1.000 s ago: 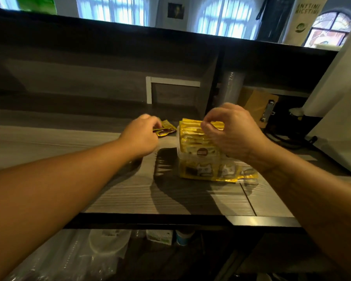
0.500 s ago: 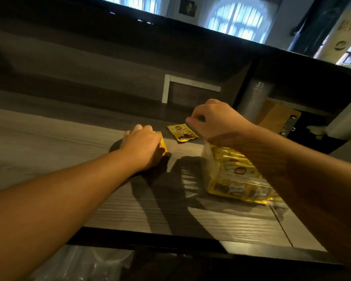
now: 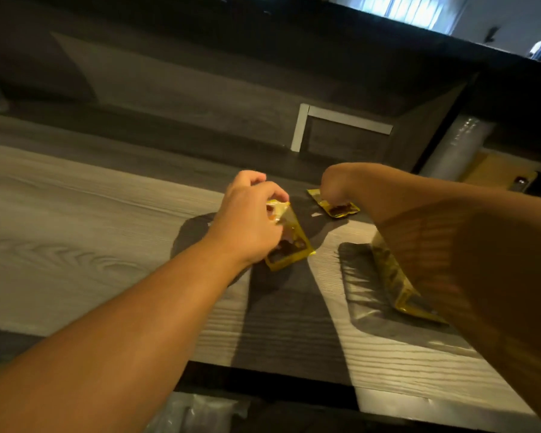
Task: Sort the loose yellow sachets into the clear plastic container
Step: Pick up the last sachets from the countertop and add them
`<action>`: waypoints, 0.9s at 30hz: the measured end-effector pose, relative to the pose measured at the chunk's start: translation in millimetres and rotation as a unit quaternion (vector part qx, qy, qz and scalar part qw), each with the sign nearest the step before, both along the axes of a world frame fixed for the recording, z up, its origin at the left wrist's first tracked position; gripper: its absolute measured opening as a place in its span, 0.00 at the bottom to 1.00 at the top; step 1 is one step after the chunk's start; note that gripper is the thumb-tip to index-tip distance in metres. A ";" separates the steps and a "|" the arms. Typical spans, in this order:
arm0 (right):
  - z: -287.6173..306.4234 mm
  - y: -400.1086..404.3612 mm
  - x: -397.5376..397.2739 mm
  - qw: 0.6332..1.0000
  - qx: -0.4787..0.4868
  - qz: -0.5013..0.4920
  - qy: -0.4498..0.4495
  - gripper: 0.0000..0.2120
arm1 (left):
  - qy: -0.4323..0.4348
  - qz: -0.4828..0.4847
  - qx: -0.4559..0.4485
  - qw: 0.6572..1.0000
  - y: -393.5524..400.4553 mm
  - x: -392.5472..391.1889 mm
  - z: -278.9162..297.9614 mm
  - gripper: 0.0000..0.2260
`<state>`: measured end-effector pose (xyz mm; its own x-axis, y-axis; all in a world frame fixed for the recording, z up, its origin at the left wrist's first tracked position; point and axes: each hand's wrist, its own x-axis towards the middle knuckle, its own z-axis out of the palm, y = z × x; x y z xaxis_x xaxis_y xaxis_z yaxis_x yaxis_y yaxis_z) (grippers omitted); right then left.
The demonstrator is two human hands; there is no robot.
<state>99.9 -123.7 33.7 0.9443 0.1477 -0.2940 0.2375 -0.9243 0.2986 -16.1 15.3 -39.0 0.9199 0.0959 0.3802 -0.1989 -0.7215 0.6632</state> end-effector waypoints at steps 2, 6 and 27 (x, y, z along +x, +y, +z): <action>-5.0 2.2 0.6 0.998 -0.055 -0.013 0.014 0.12 | -0.064 -0.013 -0.039 0.997 0.0 -0.4 0.0 0.12; -13.6 5.9 4.2 0.997 -0.068 -0.042 0.017 0.18 | -0.080 -0.029 -0.084 0.993 -1.4 -4.6 3.1 0.10; 40.4 -57.5 -71.3 0.784 0.599 -0.129 -0.100 0.40 | -0.280 -0.031 -0.024 0.959 -16.6 -13.6 2.7 0.11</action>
<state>28.6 -181.2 74.2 0.9977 0.0016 0.0674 0.0559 -0.5786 -0.8137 -29.7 -1.3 -36.3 0.5770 0.0769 0.8131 -0.5751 -0.6686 0.4714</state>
